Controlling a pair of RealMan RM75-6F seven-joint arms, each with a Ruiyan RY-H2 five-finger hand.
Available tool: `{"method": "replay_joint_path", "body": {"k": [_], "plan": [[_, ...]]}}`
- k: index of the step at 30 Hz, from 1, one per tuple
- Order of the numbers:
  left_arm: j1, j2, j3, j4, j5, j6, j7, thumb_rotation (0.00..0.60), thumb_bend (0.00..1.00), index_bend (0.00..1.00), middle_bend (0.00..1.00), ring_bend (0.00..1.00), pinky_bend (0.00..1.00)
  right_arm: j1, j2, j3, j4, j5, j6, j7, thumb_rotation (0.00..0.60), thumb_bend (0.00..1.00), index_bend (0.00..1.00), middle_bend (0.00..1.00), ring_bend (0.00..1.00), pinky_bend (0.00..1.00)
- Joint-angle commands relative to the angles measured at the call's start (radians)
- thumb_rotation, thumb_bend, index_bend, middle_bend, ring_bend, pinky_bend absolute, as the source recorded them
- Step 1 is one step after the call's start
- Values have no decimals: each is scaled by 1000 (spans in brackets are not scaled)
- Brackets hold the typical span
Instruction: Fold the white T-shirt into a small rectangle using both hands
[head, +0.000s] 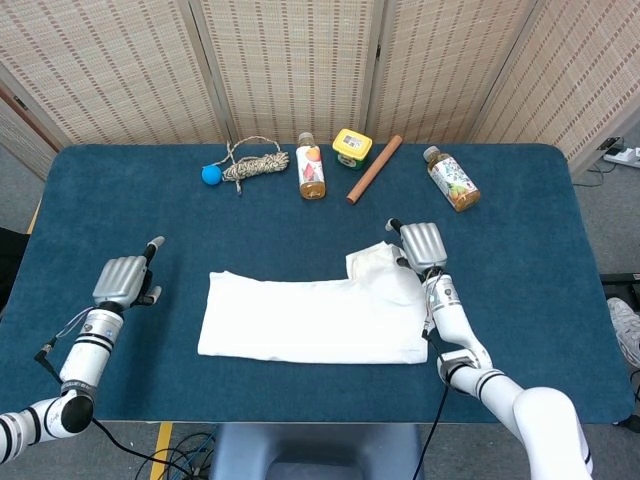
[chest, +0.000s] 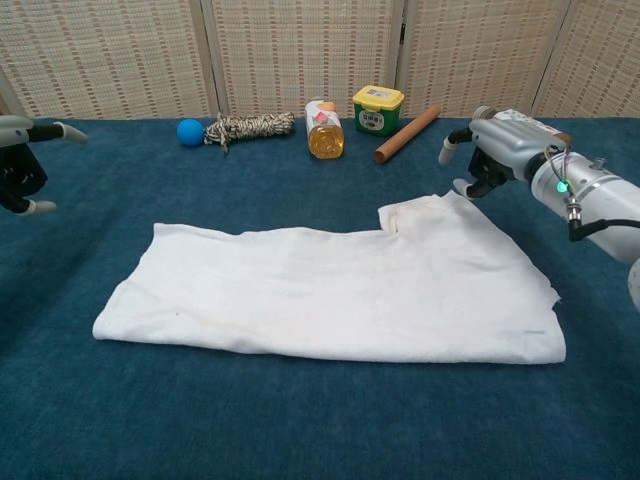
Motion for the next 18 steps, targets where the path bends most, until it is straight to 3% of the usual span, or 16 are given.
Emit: {"method": "replay_joint_path", "body": {"k": [1,11,18], "plan": [[1,2,-1,-2,1,0,-2,600,394,0,846,822,929,4,17,4,-20,12,-21,-4,600,400,291,949,1000,1000],[8,5,4,0,-2,-7,-10,600,394,0,846,822,929,38,66,18,-89,100,-170,-135,600,254,178,941,1000,1000],[13,7,6,1,-1,-5,-13,600,394,0,846,822,929,84,88,40,-112,221,-307,-268,600,354,178,940,1000,1000]]}}
